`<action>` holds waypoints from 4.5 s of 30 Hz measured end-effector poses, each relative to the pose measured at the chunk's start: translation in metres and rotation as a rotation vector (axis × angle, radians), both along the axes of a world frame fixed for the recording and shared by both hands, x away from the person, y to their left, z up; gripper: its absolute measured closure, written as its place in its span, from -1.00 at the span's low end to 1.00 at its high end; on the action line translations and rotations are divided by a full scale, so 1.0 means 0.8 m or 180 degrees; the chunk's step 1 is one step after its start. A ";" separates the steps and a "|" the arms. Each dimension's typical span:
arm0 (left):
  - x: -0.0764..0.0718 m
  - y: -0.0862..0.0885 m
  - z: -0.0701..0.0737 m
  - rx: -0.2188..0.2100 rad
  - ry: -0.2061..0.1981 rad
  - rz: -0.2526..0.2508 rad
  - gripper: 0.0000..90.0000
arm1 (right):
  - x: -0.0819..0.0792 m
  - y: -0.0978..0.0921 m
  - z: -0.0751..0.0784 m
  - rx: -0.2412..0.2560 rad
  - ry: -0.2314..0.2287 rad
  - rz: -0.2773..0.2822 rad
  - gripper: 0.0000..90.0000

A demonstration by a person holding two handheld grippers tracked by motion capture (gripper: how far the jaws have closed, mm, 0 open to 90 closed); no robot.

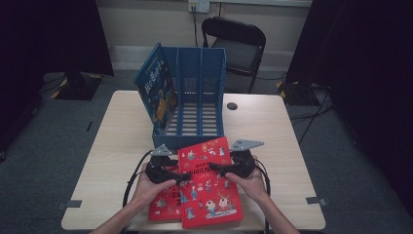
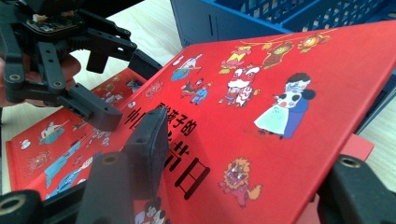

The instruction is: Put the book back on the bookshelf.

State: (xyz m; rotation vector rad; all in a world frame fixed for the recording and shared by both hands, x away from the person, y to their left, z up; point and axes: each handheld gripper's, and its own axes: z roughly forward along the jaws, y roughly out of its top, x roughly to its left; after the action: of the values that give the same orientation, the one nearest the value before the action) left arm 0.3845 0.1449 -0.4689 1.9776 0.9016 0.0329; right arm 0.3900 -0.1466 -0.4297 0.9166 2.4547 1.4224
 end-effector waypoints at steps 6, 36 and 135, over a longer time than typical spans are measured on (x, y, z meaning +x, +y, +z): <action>0.002 0.000 0.001 -0.0142 0.0117 -0.0029 -0.73 | -0.002 -0.002 0.004 0.0051 -0.0042 0.0046 0.00; 0.004 0.016 0.021 -0.0478 0.0127 -0.0070 -0.41 | -0.006 0.012 0.040 0.0036 -0.0165 0.0007 0.13; -0.034 0.014 0.126 -0.0946 -0.1027 -0.0506 0.09 | -0.046 -0.012 0.095 0.0410 -0.0891 0.0524 0.15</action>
State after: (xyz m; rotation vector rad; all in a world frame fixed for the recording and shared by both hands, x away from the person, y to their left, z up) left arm 0.3569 0.1560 -0.3684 1.6979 0.5068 0.1169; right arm 0.3535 -0.1561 -0.3535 0.5029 2.2942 1.6524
